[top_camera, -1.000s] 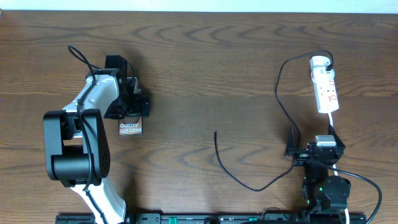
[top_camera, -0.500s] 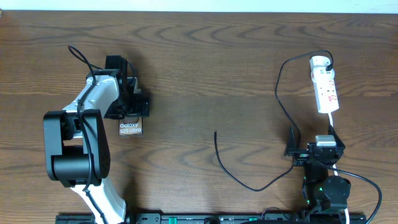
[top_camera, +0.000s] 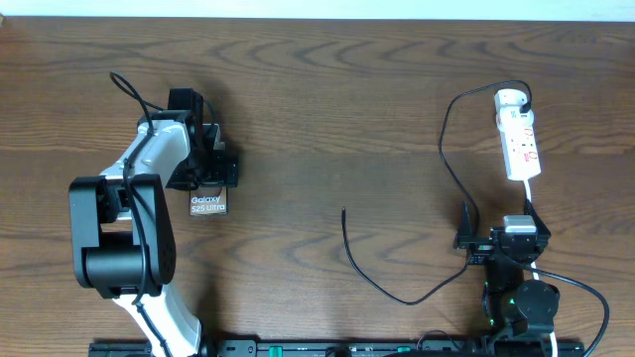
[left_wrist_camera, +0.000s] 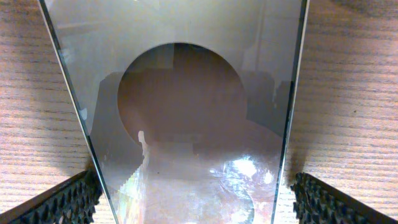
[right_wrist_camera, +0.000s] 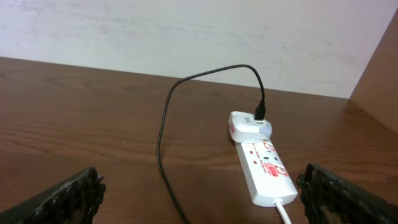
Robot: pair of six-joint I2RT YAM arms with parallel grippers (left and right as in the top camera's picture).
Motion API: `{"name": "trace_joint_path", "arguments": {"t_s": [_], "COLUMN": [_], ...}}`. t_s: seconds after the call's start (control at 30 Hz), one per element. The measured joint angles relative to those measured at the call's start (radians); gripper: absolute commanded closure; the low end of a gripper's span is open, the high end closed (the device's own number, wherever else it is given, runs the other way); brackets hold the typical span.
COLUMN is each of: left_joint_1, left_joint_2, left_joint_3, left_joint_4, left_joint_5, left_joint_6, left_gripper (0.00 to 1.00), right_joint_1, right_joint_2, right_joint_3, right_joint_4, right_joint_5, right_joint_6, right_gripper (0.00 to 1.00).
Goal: Plug charger to phone and switch on socket
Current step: 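Lower the left gripper and close it on the phone's top edge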
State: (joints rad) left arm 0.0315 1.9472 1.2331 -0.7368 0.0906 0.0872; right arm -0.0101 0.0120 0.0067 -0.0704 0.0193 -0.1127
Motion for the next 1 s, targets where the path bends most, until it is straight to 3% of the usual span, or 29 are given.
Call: {"name": "trace_joint_path", "arguments": {"t_s": [1.0], "left_joint_1": [-0.001], "left_joint_2": [-0.010], "left_joint_3": [-0.021], "left_joint_4": [0.004], "left_joint_5": [-0.024], "left_joint_6": [0.015], "left_gripper": [0.02], "right_joint_1": [0.000], "right_joint_2": [0.000], "right_joint_3": [0.000], "right_joint_4": [0.000], "right_joint_5": [0.000], "right_joint_6": [0.000], "right_gripper": [0.01]}}
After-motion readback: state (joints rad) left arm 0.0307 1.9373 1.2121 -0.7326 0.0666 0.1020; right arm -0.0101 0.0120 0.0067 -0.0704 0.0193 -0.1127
